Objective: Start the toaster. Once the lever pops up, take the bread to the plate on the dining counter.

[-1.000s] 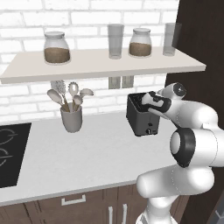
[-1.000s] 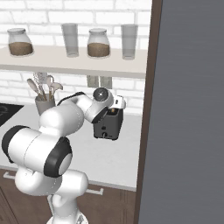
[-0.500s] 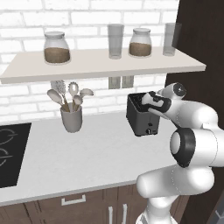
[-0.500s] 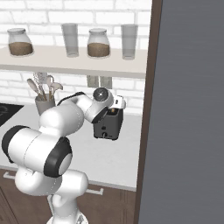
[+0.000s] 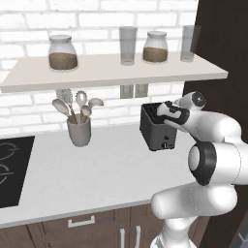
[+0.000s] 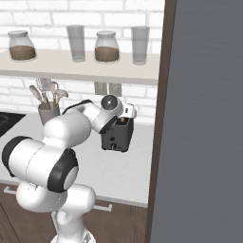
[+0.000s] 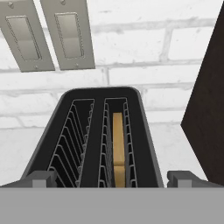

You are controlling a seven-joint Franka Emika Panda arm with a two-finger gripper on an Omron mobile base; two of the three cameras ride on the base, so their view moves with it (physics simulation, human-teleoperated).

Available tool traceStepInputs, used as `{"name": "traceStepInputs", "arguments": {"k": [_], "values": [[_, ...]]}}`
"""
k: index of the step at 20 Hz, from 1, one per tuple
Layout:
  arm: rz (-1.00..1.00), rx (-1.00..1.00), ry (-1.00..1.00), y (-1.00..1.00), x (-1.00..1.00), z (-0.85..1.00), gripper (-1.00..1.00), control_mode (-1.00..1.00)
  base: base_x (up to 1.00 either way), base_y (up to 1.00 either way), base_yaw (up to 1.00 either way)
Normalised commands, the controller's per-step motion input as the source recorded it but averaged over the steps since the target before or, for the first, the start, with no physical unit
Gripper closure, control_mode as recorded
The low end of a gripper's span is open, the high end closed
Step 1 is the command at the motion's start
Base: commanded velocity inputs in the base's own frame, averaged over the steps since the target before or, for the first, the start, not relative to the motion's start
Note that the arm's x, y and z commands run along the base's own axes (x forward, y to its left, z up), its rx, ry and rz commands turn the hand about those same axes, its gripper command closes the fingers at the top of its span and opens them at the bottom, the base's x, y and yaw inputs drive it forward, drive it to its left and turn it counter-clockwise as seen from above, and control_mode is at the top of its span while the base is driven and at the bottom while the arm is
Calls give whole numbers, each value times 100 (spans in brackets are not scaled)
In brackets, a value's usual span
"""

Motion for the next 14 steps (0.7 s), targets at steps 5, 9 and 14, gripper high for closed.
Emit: {"name": "traceStepInputs", "arguments": {"k": [5,9,14], "values": [[0,0,0,0,0,0,-100,-100,0,0,0],[0,0,0,0,0,0,-100,-100,0,0,0],[0,0,0,0,0,0,-100,-100,0,0,0]]}}
